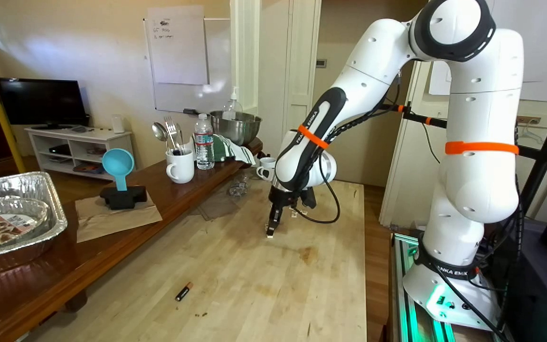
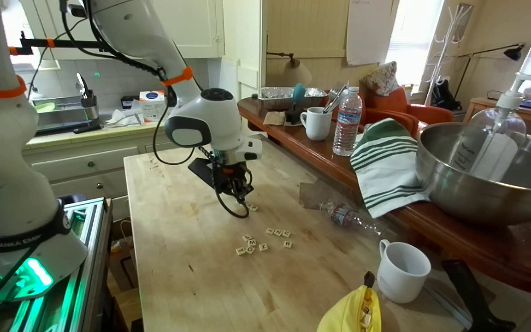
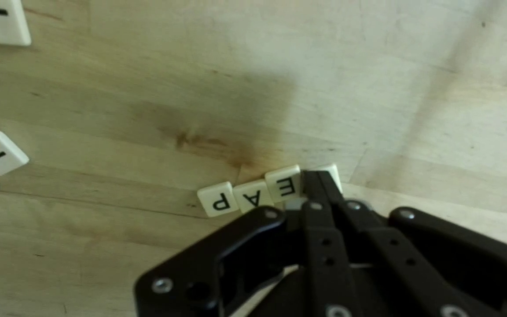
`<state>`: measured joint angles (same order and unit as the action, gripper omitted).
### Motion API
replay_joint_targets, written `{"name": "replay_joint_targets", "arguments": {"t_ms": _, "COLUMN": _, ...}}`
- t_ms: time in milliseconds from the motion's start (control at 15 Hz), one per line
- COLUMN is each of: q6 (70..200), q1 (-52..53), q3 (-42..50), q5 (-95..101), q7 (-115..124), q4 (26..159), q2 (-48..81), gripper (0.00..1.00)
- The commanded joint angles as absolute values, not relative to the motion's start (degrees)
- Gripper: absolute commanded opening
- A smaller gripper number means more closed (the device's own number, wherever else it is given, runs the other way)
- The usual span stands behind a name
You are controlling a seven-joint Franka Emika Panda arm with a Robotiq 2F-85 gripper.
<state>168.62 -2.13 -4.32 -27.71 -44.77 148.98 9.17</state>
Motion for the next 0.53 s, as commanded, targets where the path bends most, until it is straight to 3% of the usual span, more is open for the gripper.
{"name": "replay_joint_targets", "arguments": {"t_ms": 0, "q6": 167.11, "q1": -1.51, "q3": -2.82, "q5": -24.97, "q7": -42.53, "q4": 150.37, "q2": 9.24, "gripper": 0.0}}
{"name": "replay_joint_targets", "arguments": {"t_ms": 467, "q6": 167.03, "q1": -1.43, "q3": -2.21, "q5": -22.03, "q7": -40.29, "q4": 150.55, "q2": 9.01, "gripper": 0.0}}
